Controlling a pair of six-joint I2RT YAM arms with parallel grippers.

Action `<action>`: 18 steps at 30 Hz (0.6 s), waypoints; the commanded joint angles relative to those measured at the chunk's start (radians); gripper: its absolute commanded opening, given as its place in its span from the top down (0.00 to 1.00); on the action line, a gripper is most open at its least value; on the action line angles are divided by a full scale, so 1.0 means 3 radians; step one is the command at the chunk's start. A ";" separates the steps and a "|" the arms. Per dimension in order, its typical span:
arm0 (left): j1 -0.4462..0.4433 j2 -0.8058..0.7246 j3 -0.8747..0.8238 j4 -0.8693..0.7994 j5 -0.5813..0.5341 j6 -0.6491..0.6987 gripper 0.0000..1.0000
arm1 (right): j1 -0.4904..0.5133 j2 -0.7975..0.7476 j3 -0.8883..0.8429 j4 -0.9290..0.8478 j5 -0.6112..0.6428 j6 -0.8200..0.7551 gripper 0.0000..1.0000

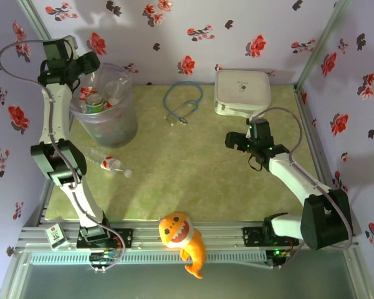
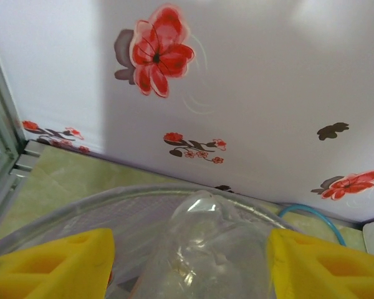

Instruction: Put the plastic bottles in the bin

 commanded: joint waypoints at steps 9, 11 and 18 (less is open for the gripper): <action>-0.0185 -0.0330 -0.0532 -0.0171 -0.0074 0.0246 0.51 | -0.0020 0.0039 0.0049 -0.0032 -0.0002 -0.0028 0.01; -0.0185 -0.0380 -0.0629 -0.0188 -0.0067 0.0250 0.52 | -0.0018 0.0051 0.0055 -0.0023 -0.0012 -0.0021 0.01; -0.0190 -0.0514 -0.0568 -0.0160 0.0008 0.0329 0.26 | -0.0015 0.0039 0.0068 -0.0028 -0.0028 -0.0017 0.01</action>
